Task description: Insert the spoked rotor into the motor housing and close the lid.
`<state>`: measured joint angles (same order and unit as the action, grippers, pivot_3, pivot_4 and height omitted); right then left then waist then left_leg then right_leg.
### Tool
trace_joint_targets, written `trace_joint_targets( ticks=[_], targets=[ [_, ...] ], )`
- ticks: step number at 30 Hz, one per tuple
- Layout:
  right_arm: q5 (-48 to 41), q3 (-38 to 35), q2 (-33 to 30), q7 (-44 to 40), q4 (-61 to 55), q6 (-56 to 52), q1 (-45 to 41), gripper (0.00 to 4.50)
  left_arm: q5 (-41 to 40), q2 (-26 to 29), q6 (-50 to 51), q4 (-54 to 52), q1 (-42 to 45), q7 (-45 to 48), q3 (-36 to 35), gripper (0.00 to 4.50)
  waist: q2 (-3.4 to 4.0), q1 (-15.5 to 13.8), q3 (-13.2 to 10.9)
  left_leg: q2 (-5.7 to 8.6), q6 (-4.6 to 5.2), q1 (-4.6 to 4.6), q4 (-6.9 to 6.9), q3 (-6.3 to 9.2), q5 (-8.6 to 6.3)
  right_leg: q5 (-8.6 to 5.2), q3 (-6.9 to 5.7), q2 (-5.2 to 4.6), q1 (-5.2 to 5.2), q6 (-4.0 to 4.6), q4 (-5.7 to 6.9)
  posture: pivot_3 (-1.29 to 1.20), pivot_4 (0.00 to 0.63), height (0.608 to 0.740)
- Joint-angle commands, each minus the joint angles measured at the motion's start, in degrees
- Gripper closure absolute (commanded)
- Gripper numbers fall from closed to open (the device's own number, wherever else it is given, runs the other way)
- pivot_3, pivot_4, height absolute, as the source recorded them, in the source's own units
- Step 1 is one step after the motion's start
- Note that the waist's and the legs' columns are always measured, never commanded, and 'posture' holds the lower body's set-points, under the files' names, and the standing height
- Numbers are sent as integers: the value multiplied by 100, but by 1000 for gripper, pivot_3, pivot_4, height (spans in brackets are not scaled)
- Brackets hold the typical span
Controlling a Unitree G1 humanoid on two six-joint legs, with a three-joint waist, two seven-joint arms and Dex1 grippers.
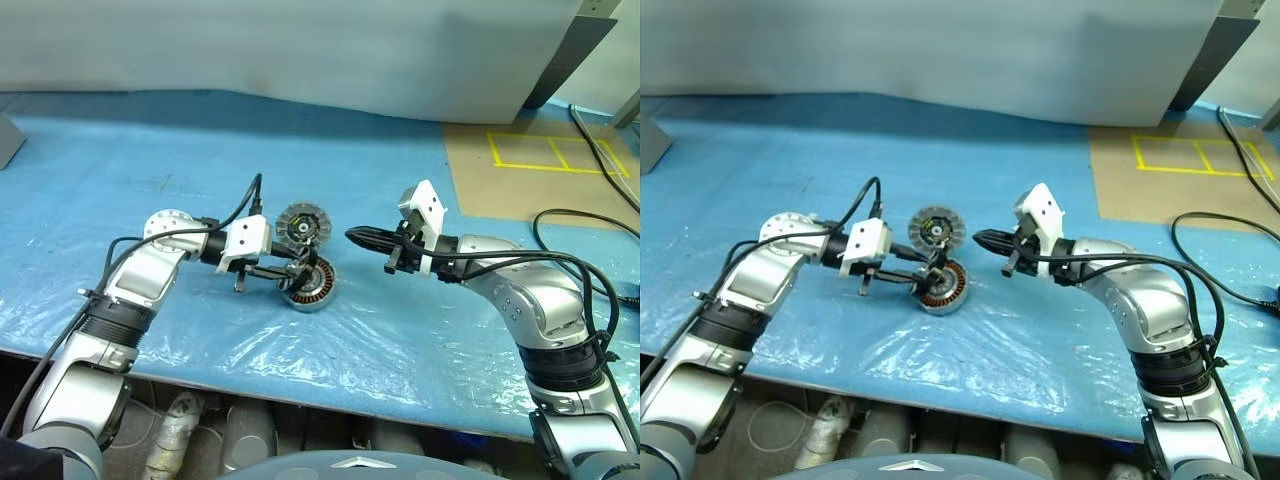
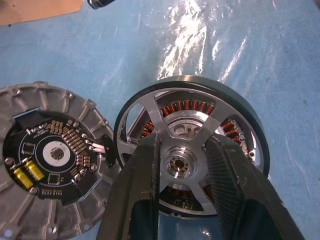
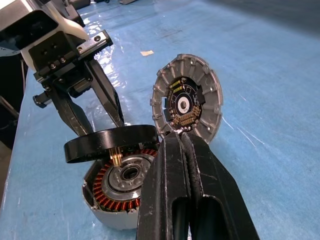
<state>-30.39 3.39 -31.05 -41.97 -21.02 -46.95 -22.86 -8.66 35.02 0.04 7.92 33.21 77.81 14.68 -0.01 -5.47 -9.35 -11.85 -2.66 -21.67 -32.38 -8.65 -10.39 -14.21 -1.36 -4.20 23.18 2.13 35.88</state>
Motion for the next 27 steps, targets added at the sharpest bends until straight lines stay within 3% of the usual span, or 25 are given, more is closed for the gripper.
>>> trace_joint_targets(
  ticks=[1,5,10,17,27],
  targets=[
    [-88,-93,25,64,-199,43,35,4500,77,69,-128,-24,54,182,145,2692,0,-1,0,0,0,0,0,0,0,0,0,0,0,0,0,0,150,740],
    [-82,-72,43,108,-175,58,45,4500,298,-14,-289,34,159,-134,120,1518,0,4,0,0,0,0,2,0,0,0,0,1,1,0,-1,0,150,740],
    [-75,-38,73,125,-161,70,82,4500,-37,-166,-81,78,386,-339,-215,1518,0,-2,0,1,0,-3,0,1,0,0,-1,0,1,0,-1,0,150,740],
    [-225,24,113,-46,-226,10,39,4500,-466,73,409,-42,378,-434,-700,1518,1,11,0,0,0,-1,3,1,0,0,-1,1,2,0,0,0,150,740],
    [506,1330,744,-478,1302,561,-575,4500,-856,22,1428,172,-69,-1201,-1345,1518,0,80,-1,2,0,-12,-6,4,0,-1,-5,-2,2,3,-3,0,150,740]
  ],
)
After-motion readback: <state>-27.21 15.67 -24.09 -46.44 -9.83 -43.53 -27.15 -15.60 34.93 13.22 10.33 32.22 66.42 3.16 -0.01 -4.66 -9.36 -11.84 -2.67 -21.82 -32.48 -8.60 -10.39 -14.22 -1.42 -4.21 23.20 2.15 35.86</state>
